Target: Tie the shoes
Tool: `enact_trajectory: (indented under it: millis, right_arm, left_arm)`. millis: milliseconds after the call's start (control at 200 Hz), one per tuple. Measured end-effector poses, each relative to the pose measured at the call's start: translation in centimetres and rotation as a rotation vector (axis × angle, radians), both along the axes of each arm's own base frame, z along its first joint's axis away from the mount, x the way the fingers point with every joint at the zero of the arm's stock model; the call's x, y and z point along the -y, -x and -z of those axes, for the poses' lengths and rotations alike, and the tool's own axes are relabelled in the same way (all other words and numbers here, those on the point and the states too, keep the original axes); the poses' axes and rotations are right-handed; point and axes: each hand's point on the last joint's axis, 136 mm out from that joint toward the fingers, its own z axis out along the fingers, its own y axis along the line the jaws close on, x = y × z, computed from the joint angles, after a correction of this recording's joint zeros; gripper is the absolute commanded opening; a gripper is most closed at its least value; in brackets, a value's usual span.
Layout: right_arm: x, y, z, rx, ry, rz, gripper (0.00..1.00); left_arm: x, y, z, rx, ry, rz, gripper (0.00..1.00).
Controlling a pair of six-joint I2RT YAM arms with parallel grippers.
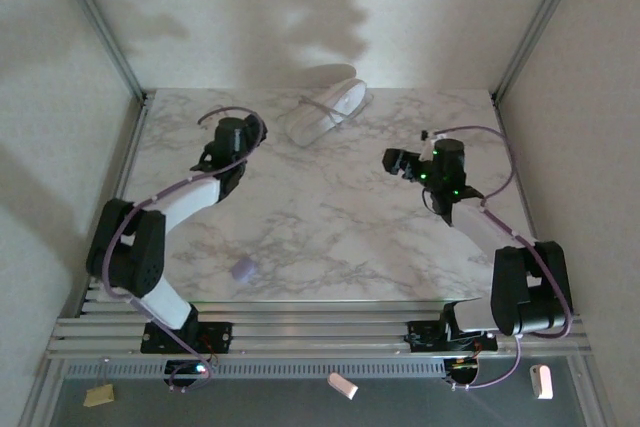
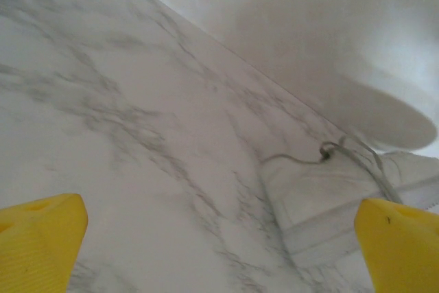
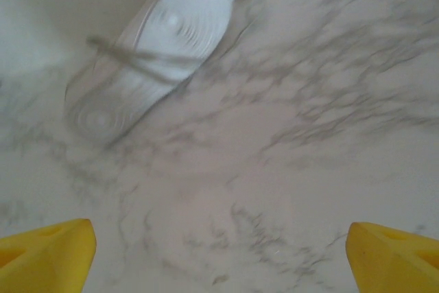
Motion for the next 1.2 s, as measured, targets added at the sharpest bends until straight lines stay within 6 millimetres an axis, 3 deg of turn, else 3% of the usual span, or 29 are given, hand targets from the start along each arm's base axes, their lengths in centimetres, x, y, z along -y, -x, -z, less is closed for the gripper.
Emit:
enact_trajectory:
  millis: [145, 245, 445, 591, 681, 966, 1201]
  right_arm:
    - [-4.2, 1.5, 0.4, -0.01, 0.108, -0.132, 0.96]
    - [-5.4, 1.8, 0.5, 0.002, 0.174, -0.167, 0.96]
    - [-4.7, 1.6, 2.2, -0.034, 0.25, -0.146, 0.96]
    - [-4.1, 1.5, 2.5, -0.04, 0.275, -0.12, 0.96]
    - [-3.6, 1.4, 2.6, -0.045, 0.293, -0.099, 0.96]
    - [-3.1, 1.2, 2.6, -0.05, 0.317, -0.076, 0.96]
    - [-3.1, 1.3, 2.9, -0.061, 0.321, -0.078, 0.96]
  left_arm:
    - [3.2, -2.3, 1.4, -0.024, 0.082, 0.039, 1.0]
    - [4.5, -3.7, 2.8, -0.046, 0.144, 0.051, 1.0]
    - [7.1, -7.3, 3.8, -0.061, 0.226, 0.088, 0.99]
    - [9.2, -10.5, 3.7, -0.049, 0.259, 0.125, 1.0]
    - [10.1, -11.7, 4.7, -0.073, 0.261, 0.133, 1.0]
    - [11.0, -12.5, 10.1, -0.208, 0.271, 0.106, 1.0]
    - [12.2, -12.8, 10.7, -0.238, 0.321, 0.138, 1.0]
